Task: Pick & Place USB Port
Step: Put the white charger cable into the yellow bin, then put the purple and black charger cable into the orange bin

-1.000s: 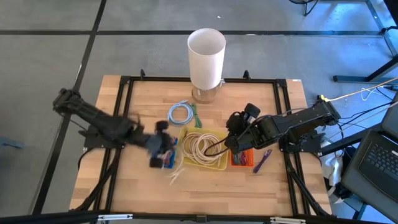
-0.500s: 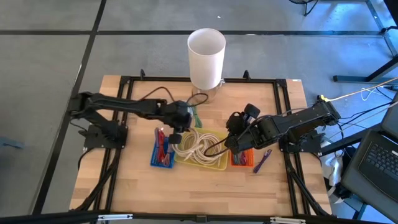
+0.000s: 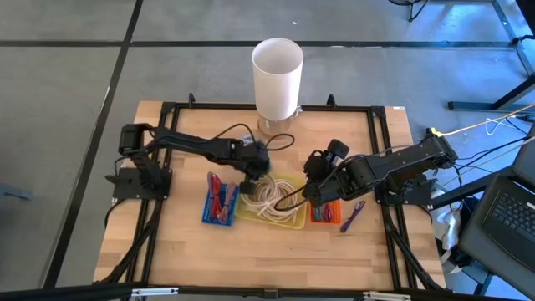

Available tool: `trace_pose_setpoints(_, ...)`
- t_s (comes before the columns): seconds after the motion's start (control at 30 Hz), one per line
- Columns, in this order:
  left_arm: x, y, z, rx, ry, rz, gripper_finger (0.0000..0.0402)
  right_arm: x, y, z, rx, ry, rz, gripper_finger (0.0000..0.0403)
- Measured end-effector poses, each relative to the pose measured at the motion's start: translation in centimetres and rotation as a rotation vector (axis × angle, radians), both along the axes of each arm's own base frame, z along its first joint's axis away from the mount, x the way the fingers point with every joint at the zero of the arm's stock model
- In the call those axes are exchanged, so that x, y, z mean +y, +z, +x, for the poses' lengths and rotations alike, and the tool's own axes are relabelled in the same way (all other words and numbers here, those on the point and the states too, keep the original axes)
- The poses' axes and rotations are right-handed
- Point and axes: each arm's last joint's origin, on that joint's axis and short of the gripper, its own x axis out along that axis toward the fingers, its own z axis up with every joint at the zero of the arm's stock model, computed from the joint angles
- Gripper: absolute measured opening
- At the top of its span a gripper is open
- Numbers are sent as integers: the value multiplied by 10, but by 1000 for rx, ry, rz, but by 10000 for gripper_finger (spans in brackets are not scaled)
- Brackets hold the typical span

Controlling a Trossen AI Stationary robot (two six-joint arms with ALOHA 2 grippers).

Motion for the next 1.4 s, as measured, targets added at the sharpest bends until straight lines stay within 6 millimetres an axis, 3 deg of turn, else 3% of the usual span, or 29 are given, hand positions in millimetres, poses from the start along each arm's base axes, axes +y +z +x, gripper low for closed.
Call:
trace_pose_setpoints(0.43, 0, -5, 8, 60, 19, 53, 34, 0, 0, 0, -1, 0, 0, 210)
trace_pose_setpoints(0.77, -13, -2, 8, 75, 12, 25, 177, 0, 0, 0, 0, -1, 0, 210)
trace_pose_setpoints(1.0, -15, 43, 4, 88, 112, -21, 245, 0, 0, 0, 2, -1, -1, 210)
trace_pose_setpoints(1.23, -14, 91, -33, -10, 240, 10, 252, -3, -3, -11, 54, -98, 43, 210)
trace_pose_setpoints(1.4, -14, 99, -81, -80, 399, 40, 253, 3, -11, -26, 82, -256, 142, 210)
